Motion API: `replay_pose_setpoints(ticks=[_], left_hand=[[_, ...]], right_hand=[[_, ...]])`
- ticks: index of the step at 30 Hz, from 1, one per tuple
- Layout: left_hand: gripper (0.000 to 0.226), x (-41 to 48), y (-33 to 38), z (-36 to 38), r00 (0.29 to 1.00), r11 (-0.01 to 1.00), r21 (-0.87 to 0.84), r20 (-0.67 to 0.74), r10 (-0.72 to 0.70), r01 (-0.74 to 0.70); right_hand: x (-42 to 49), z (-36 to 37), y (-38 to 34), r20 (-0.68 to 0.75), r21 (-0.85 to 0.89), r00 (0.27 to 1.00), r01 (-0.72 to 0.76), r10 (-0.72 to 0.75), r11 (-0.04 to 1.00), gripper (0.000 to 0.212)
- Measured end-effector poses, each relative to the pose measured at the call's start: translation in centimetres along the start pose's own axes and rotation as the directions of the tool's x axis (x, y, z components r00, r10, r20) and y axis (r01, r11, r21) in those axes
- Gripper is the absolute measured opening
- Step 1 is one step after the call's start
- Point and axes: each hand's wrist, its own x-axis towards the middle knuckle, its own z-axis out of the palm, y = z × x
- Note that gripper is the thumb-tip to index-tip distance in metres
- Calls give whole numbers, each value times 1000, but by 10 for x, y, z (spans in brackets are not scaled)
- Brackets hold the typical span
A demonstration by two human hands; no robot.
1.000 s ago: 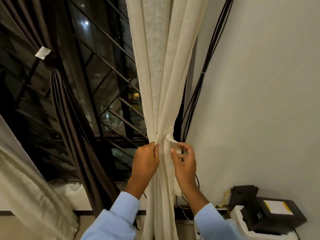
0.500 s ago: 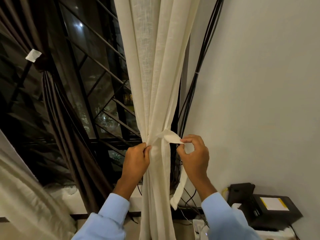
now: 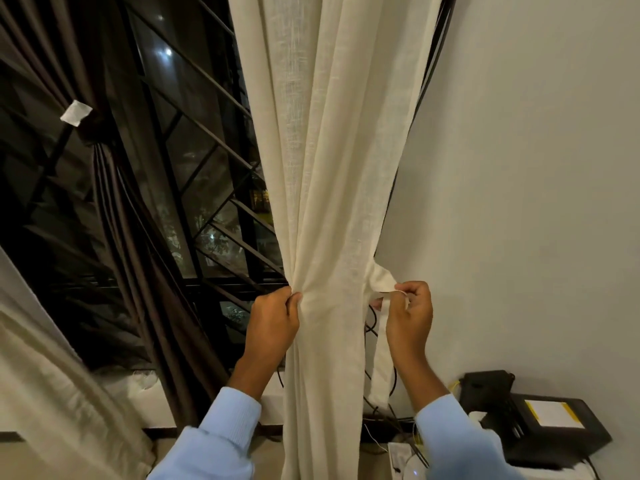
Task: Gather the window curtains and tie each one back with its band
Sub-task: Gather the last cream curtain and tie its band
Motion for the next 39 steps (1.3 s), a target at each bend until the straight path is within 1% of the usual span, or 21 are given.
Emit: replay_pose_setpoints(ticks=[3, 5, 6, 7, 9, 11, 15, 17, 19, 22, 24, 26, 27, 29, 30, 31, 32, 33, 35, 37, 39], left_hand=[[26, -1, 0, 1, 1000, 1000, 3, 0, -5, 5], [26, -1, 0, 2, 1000, 1000, 7, -1, -6, 6], [26, -2, 1, 2, 1000, 1000, 8, -4, -5, 5], [26, -2, 0, 2, 1000, 1000, 7, -6, -2, 2], [25, -2, 0, 1, 1000, 1000, -1, -5, 0, 0], [24, -3, 0, 0, 1000, 1000, -7, -6, 5, -5], [26, -5, 0, 0, 1000, 1000, -6, -6, 20, -20], [26, -5, 1, 0, 1000, 1000, -13, -5, 26, -26], [26, -5, 1, 0, 1000, 999, -18, -4, 27, -27], [26, -6, 1, -2, 1000, 999, -22, -1, 27, -27], [27, -6, 0, -2, 1000, 999, -23, -3, 29, -29], [28, -7, 0, -3, 999, 999, -25, -2, 33, -33], [28, -7, 1, -4, 999, 999, -25, 0, 34, -34], [29, -9, 1, -5, 999, 999, -21, -4, 40, -41], [29, -10, 1, -5, 999, 999, -19, -9, 44, -44], [29, -10, 1, -6, 999, 999, -16, -14, 46, -46], [29, -11, 1, -7, 999, 999, -11, -18, 47, -47], [29, -11, 1, -8, 999, 999, -5, -21, 46, -46], [28, -12, 0, -9, 999, 999, -7, -20, 41, -41], [27, -12, 1, -10, 999, 1000, -7, -20, 29, -29], [28, -11, 2, -11, 999, 1000, 7, -28, 20, -20]], right_hand=[[-3, 1, -2, 148, 85, 987, -74, 61, 994, 33], [-4, 3, -2, 196, 125, 977, -112, 86, 986, 38], [-4, 4, -2, 195, 121, 976, -117, 92, 986, 38], [-2, 4, -1, 165, 95, 982, -110, 93, 989, 39], [4, 2, 2, 50, -6, 996, -71, 71, 997, 40], [13, -2, 5, -14, -87, 999, -45, 44, 995, 37], [23, -2, 12, 23, -137, 999, -38, 41, 990, 31], [27, 3, 13, 51, -188, 999, 6, 3, 982, 40], [32, 8, 12, 70, -193, 997, 38, -24, 980, 53], [41, 16, 13, 119, -205, 992, 72, -48, 976, 58], [51, 20, 15, 181, -245, 980, 127, -83, 961, 59], [70, 22, 13, 325, -289, 943, 176, -76, 941, 68], [81, 24, 10, 426, -281, 904, 173, -39, 944, 75], [103, 27, 2, 614, -235, 788, 121, 51, 964, 82], [113, 30, -2, 671, -230, 737, 108, 77, 967, 82], [121, 32, -5, 704, -243, 705, 115, 93, 963, 78], [127, 34, -7, 716, -265, 691, 137, 100, 954, 72], [132, 36, -7, 711, -288, 696, 156, 102, 945, 61], [138, 36, -5, 677, -319, 729, 165, 102, 933, 38], [135, 33, -4, 660, -329, 744, 160, 106, 931, 26], [123, 27, -6, 633, -308, 771, 171, 67, 936, 19]])
